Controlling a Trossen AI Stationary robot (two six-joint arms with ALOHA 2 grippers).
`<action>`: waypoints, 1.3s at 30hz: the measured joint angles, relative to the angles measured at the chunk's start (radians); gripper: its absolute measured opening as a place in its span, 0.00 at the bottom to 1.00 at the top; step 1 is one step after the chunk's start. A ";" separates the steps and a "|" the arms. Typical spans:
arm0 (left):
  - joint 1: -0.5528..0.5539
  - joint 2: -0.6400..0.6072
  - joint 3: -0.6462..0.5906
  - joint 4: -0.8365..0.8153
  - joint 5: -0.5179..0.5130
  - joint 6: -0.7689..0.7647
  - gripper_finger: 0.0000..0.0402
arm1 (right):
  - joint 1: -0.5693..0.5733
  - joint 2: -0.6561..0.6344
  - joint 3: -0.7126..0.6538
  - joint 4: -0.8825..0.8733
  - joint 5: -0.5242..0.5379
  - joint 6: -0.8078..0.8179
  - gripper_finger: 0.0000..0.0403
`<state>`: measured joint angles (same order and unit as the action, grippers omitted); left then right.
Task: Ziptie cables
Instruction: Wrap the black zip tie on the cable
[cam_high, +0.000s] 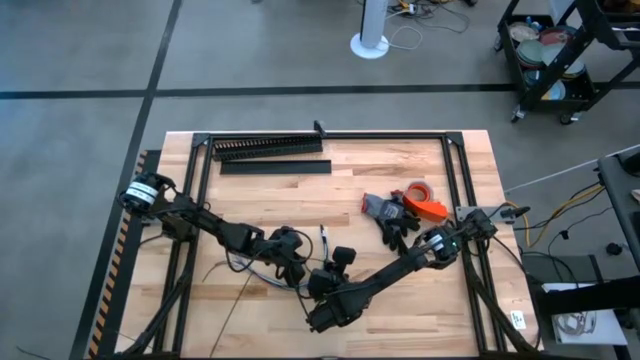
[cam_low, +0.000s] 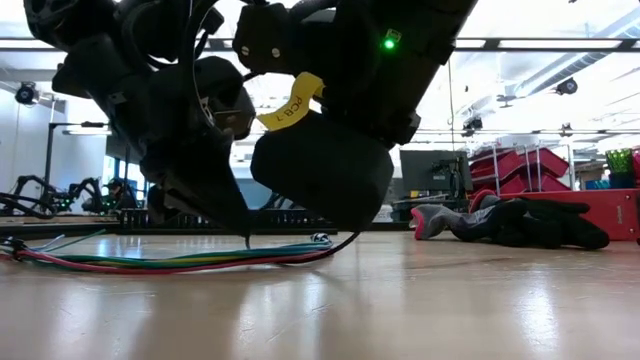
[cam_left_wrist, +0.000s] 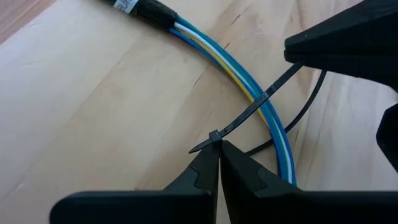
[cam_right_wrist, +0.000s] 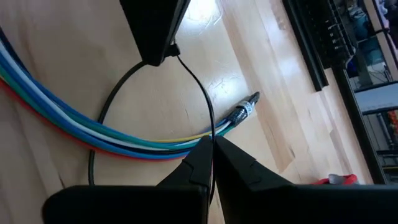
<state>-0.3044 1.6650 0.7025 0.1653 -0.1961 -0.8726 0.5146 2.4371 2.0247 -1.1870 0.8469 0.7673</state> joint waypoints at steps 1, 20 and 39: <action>0.000 0.000 0.000 0.004 0.000 0.000 0.00 | 0.000 0.000 0.000 0.000 -0.001 0.000 0.00; 0.000 0.000 -0.001 0.027 -0.005 0.034 0.00 | -0.001 0.003 -0.016 0.105 -0.035 -0.065 0.00; -0.022 0.000 -0.004 0.063 -0.065 0.243 0.00 | -0.013 0.002 -0.002 0.131 0.016 -0.135 0.00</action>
<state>-0.3263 1.6650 0.6983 0.2283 -0.2615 -0.6292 0.5014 2.4387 2.0228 -1.0561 0.8628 0.6322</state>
